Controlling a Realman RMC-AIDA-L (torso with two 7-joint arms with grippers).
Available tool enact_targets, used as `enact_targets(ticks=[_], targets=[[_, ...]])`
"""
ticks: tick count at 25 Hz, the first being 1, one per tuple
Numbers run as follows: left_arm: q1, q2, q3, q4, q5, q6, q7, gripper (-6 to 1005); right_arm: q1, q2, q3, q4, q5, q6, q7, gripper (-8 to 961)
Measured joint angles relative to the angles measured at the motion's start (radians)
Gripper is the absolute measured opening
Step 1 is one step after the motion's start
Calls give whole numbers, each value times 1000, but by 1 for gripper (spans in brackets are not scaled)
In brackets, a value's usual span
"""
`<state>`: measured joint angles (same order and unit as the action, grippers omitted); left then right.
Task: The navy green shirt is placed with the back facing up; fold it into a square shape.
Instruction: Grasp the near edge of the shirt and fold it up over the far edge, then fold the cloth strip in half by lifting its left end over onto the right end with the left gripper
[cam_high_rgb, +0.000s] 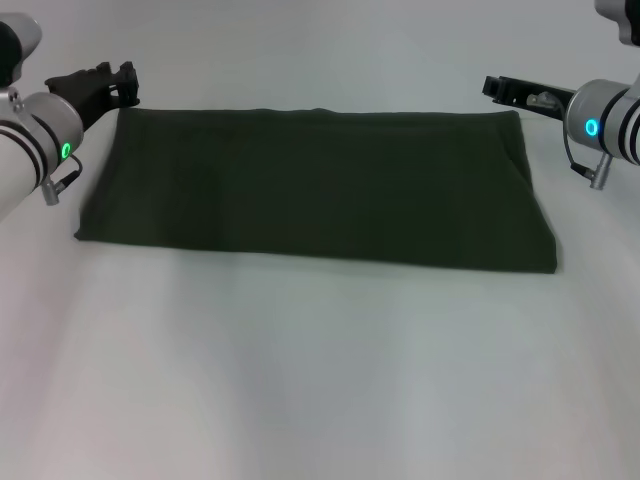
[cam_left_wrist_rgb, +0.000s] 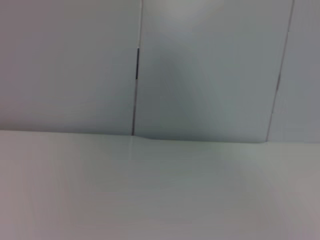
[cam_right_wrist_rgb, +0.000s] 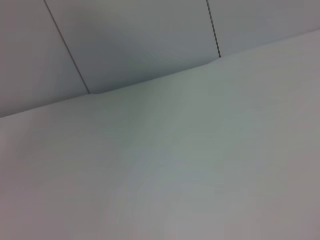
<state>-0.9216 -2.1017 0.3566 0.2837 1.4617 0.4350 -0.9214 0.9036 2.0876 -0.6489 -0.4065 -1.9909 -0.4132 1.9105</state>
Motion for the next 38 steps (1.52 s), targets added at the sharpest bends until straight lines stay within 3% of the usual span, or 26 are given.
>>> enact_targets(ticks=[1, 6, 11, 14, 17, 21, 24, 28, 33, 38], targets=[[1, 1, 0, 0, 0, -2, -1, 71, 0, 0, 0, 2, 0, 0, 0, 232], [5, 3, -9, 1, -2, -4, -1, 261, -1, -1, 0, 3, 0, 1, 0, 476], [29, 25, -8, 2, 2, 4, -49, 458, -23, -13, 10, -23, 18, -34, 1, 590], [69, 51, 95, 13, 12, 39, -192, 568, -62, -28, 8, -58, 67, -111, 0, 659], [125, 65, 207, 69, 59, 111, -385, 675, -134, -57, 9, -101, 130, -263, -7, 727], [208, 59, 262, 202, 241, 301, -604, 667, -180, -78, 9, -117, 157, -363, -24, 774], [259, 58, 253, 274, 373, 452, -707, 678, -222, -106, 8, -122, 167, -476, -35, 786], [302, 62, 228, 353, 549, 559, -869, 693, -270, -136, 10, -127, 170, -598, -36, 787], [296, 73, 186, 381, 753, 562, -1105, 711, -296, -137, 12, -139, 171, -637, -49, 786], [275, 85, 162, 377, 827, 556, -1219, 730, -293, -132, 4, -137, 165, -635, -71, 786]])
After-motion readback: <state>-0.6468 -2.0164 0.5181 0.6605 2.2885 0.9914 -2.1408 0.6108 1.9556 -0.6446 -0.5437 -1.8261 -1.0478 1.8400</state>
